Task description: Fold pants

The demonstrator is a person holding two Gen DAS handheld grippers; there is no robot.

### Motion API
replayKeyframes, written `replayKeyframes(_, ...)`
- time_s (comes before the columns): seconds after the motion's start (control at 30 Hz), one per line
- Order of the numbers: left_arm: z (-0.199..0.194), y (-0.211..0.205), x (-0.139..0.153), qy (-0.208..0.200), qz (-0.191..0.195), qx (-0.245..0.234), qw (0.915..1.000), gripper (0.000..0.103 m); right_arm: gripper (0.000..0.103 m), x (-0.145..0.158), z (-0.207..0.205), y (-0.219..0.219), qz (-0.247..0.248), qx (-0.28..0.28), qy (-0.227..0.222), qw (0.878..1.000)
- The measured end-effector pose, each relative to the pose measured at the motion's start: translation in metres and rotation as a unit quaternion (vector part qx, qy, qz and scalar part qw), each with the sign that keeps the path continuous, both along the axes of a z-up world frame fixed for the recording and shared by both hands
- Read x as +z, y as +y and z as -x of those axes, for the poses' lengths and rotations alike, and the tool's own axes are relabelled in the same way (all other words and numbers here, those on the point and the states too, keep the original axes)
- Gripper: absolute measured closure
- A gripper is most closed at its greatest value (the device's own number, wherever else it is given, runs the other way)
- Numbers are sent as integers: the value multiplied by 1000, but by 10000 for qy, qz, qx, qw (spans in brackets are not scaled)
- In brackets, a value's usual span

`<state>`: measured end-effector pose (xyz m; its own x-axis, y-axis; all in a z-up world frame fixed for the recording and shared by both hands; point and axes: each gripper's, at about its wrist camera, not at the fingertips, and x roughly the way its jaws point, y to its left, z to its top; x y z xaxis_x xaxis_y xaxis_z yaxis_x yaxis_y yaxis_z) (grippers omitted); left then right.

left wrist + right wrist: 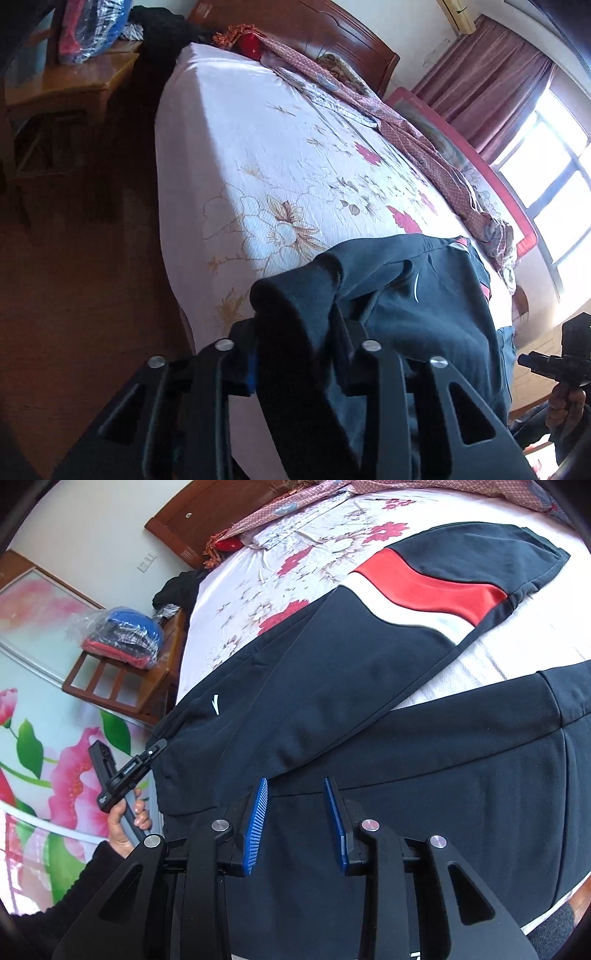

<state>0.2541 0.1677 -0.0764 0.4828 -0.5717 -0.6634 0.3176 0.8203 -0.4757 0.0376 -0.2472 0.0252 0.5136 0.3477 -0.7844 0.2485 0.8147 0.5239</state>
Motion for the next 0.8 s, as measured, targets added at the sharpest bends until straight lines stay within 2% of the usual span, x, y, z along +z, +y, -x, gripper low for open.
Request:
replayKeyframes(0.03, 7, -5, 10, -198, -126, 24, 9997, 90, 72, 2, -1, -2, 44, 14, -17, 10000)
replayKeyframes(0.1, 26, -19, 38, -666, -463, 101, 9966, 93, 72, 6, -6, -13, 99, -105, 65, 9999)
replayKeyframes(0.2, 57, -36, 78, -1259, -605, 188, 9900, 93, 72, 17, -32, -49, 65, -535, 306, 9981)
replayKeyframes(0.23, 67, -40, 89, -1413, -666, 258, 9874, 93, 67, 23, -46, -65, 113, -700, 306, 9970)
replayKeyframes(0.27, 78, -43, 99, -1547, -631, 294, 9855, 93, 57, 27, -63, -80, 109, -806, 331, 9961)
replayKeyframes(0.3, 85, -44, 106, -1635, -601, 315, 9842, 93, 51, 30, -79, -96, 134, -1050, 378, 9937)
replayKeyframes(0.33, 90, -45, 114, -1708, -584, 334, 9830, 93, 50, 34, -97, -109, 241, -1322, 447, 9899)
replayKeyframes(0.37, 97, -46, 121, -1776, -520, 326, 9822, 93, 50, 33, -118, -120, 235, -1344, 552, 9891)
replayKeyframes(0.5, 118, -49, 135, -1925, -473, 231, 9799, 93, 50, 12, -186, -163, -55, -1839, 1051, 9773)
replayKeyframes(0.53, 121, -48, 136, -1954, -474, 232, 9793, 93, 50, 8, -195, -174, -85, -2189, 1086, 9696)
replayKeyframes(0.6, 126, -47, 139, -1996, -474, 236, 9785, 93, 50, -9, -214, -188, -327, -2413, 1364, 9603)
replayKeyframes(0.63, 129, -47, 140, -2029, -461, 246, 9778, 93, 50, -17, -218, -195, -480, -2695, 1449, 9508)
replayKeyframes(0.67, 130, -48, 140, -2053, -489, 269, 9771, 93, 50, -24, -223, -202, -619, -2836, 1413, 9465)
replayKeyframes(0.7, 131, -48, 141, -2070, -450, 246, 9770, 93, 51, -30, -232, -205, -527, -2784, 1444, 9481)
replayKeyframes(0.73, 131, -47, 142, -2100, -430, 256, 9764, 93, 77, -36, -236, -206, -373, -2855, 1583, 9445)
replayKeyframes(0.77, 133, -48, 142, -2119, -458, 275, 9758, 93, 90, -42, -239, -210, -469, -2911, 1582, 9423)
replayKeyframes(0.8, 133, -47, 141, -2159, -493, 280, 9748, 93, 98, -43, -241, -212, -471, -2850, 1537, 9450)
